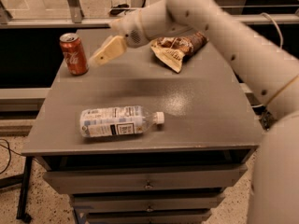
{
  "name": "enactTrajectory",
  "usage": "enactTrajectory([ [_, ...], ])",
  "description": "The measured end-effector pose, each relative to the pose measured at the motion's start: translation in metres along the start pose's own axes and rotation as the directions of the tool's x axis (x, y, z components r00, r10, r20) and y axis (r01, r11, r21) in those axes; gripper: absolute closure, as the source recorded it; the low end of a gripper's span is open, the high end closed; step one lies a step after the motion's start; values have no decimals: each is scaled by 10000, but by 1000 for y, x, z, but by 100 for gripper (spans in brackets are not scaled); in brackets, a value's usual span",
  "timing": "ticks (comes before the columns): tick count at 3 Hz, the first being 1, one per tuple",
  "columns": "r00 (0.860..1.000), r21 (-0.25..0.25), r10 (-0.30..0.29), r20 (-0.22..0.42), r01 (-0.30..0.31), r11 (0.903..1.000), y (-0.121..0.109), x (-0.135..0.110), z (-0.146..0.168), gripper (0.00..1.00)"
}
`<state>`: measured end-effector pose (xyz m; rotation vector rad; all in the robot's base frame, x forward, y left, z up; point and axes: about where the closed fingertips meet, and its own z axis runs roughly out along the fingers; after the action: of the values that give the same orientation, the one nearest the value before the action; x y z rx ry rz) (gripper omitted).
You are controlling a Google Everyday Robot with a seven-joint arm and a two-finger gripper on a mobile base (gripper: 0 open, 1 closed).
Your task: Pick coke can
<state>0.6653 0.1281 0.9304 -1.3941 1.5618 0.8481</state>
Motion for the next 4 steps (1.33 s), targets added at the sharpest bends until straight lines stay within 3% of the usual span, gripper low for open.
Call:
enactTrajectory([
  [1,9983,-204,24,583,-12,9998,-15,4,50,0],
  [3,9939,-405,-36,1101,82,9991,-24,13,109,0],
  [4,9878,-534,384,1507,-307,9981,-25,8,124,17],
])
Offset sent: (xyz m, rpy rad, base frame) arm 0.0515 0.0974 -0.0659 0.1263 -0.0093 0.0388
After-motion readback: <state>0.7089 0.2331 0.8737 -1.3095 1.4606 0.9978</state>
